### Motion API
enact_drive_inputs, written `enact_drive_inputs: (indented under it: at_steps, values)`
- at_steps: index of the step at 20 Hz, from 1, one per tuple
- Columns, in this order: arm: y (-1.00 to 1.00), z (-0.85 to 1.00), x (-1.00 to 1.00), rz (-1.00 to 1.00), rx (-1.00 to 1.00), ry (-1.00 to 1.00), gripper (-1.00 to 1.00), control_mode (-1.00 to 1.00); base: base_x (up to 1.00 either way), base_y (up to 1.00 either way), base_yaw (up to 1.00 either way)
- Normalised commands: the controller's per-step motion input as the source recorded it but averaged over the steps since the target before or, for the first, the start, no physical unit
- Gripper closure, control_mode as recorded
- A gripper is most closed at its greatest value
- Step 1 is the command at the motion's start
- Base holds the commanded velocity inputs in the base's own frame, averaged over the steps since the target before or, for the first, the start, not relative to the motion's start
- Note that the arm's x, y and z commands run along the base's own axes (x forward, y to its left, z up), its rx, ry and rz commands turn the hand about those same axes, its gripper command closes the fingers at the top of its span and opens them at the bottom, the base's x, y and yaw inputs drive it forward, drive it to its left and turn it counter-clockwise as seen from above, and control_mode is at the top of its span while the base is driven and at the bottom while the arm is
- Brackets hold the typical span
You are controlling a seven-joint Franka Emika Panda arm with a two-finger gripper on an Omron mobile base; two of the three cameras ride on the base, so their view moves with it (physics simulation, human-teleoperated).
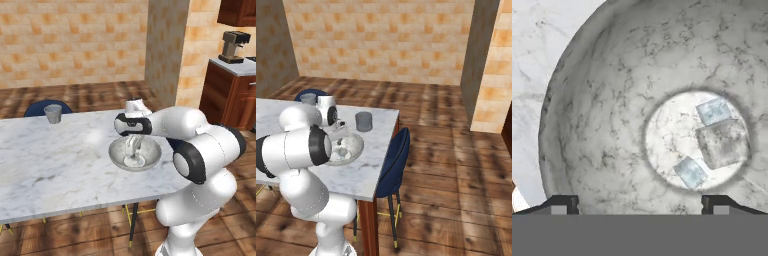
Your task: There are four ice cubes in the ice bowl. Place two ice cubes in each glass of water.
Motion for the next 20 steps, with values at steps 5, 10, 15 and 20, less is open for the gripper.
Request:
enact_drive_inputs:
  at_steps: [5,10,15,20]
  values:
    - [-0.09,-0.17,0.01,0.23,0.0,-0.28,-1.0,-1.0,0.0,0.0,0.0]
    - [-0.07,-0.24,0.13,0.14,0.02,-0.03,-1.0,-1.0,0.0,0.0,0.0]
    - [0.0,-0.01,0.32,0.0,0.08,-0.02,-1.0,-1.0,0.0,0.0,0.0]
    - [0.0,-0.25,0.33,0.0,0.02,0.0,-1.0,-1.0,0.0,0.0,0.0]
